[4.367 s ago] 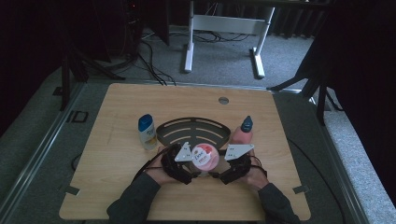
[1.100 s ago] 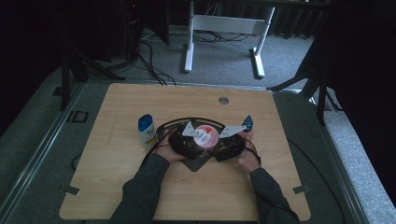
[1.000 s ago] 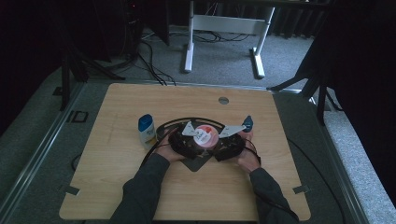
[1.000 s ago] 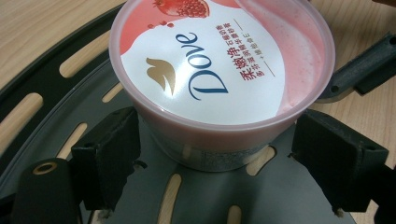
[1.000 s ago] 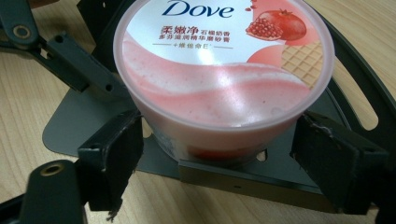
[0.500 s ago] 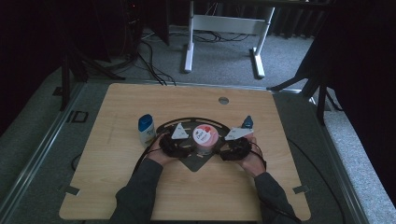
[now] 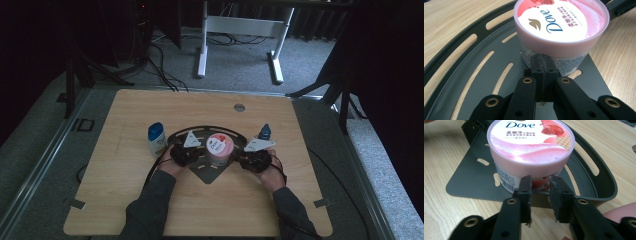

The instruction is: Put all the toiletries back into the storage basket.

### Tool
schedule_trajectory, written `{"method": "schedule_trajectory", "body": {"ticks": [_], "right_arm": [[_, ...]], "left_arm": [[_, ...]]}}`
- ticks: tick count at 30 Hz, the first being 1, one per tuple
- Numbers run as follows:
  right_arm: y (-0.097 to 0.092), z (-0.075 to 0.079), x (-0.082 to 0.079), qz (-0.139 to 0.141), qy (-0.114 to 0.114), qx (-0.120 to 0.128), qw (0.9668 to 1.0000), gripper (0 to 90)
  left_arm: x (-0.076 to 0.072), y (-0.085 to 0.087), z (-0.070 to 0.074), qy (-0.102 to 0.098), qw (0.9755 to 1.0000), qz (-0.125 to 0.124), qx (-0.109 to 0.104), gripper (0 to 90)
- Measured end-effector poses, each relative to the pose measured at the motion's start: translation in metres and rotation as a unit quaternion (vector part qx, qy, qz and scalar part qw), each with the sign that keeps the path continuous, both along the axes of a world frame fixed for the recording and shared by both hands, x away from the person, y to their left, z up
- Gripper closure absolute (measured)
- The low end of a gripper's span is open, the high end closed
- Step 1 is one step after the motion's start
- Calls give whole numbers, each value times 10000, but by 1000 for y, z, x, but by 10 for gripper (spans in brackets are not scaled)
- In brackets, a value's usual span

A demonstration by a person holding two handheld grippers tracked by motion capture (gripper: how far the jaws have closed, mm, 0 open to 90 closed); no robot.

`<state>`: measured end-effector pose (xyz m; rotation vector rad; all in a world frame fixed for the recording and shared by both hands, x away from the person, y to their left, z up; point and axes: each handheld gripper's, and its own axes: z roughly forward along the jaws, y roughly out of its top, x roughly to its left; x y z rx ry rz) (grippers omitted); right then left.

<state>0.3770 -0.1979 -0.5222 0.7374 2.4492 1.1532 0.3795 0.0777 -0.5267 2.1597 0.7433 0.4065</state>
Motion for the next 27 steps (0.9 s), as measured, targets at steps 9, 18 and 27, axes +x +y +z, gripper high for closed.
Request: {"method": "schedule_trajectory", "body": {"ticks": [9, 18, 27], "right_arm": [[-2, -6, 3, -145, 137, 84, 9998, 819], [-8, -13, 1, -139, 260, 143, 9995, 817], [1, -13, -9, 143, 284, 166, 9994, 819]], "left_arm": [[2, -2, -1, 16, 10000, 73, -58, 896], [7, -6, -1, 56, 9998, 167, -47, 896], [11, -14, -1, 79, 9997, 215, -47, 895]]}}
